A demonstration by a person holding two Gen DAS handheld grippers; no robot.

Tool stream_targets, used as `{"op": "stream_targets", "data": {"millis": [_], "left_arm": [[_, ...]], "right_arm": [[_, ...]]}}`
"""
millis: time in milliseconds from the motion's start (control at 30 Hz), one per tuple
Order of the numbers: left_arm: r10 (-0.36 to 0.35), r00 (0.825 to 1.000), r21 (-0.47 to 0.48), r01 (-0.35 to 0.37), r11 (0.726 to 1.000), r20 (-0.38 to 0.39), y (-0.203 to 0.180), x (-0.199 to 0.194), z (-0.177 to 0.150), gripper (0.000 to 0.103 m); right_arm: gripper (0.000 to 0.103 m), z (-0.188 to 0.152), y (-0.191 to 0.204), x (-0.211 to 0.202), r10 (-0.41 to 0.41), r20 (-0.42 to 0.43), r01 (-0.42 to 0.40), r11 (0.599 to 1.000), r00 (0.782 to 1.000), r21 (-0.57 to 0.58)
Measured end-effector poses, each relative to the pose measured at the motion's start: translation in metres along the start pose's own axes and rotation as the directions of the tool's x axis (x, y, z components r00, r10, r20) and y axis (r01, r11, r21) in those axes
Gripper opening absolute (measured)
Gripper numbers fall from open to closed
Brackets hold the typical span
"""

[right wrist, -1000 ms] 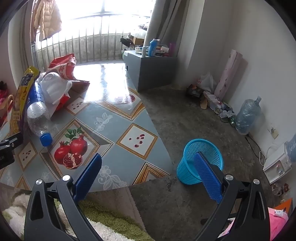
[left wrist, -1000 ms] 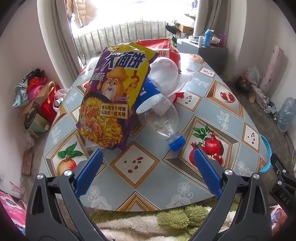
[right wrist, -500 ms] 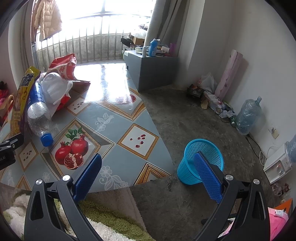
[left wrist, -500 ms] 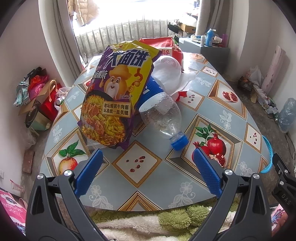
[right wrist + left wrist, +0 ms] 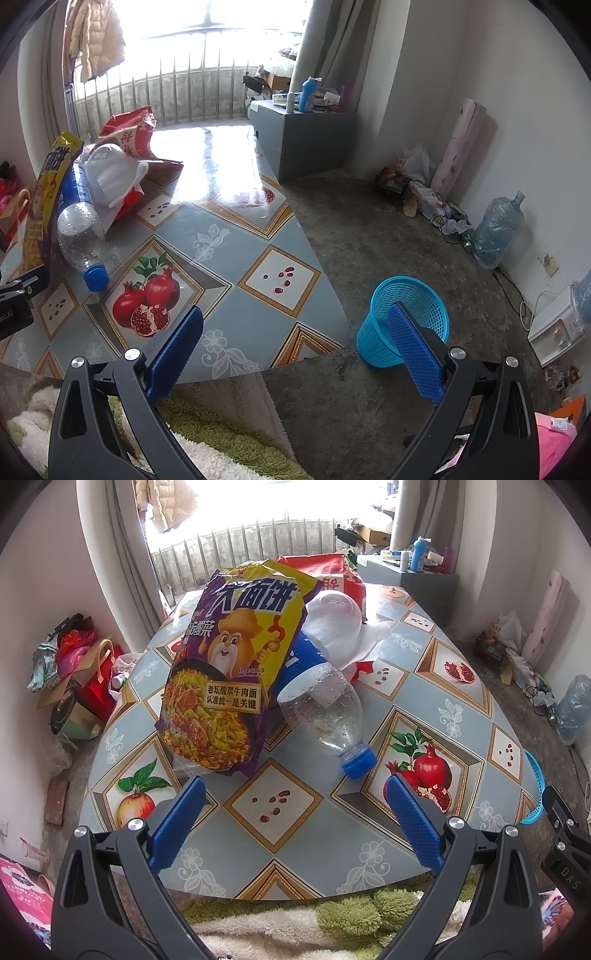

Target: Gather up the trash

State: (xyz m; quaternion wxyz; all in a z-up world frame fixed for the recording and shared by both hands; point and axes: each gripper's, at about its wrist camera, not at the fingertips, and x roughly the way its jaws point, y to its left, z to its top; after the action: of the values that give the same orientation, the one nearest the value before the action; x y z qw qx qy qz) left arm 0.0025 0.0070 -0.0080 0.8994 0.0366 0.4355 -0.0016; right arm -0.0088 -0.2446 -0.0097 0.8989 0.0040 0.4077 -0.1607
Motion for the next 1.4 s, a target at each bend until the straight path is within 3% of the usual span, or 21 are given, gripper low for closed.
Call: {"op": "stream_targets", "data": {"millis": [1400], "left_arm": [[0.001, 1.0, 0.001, -0.001, 1.0, 0.0, 0.001, 0.0, -0.001, 0.094]], "right_arm": [[0.097, 0.002, 0.01, 0.003, 0.029, -0.004, -0.029, 1.0, 1.0, -0.001]]}}
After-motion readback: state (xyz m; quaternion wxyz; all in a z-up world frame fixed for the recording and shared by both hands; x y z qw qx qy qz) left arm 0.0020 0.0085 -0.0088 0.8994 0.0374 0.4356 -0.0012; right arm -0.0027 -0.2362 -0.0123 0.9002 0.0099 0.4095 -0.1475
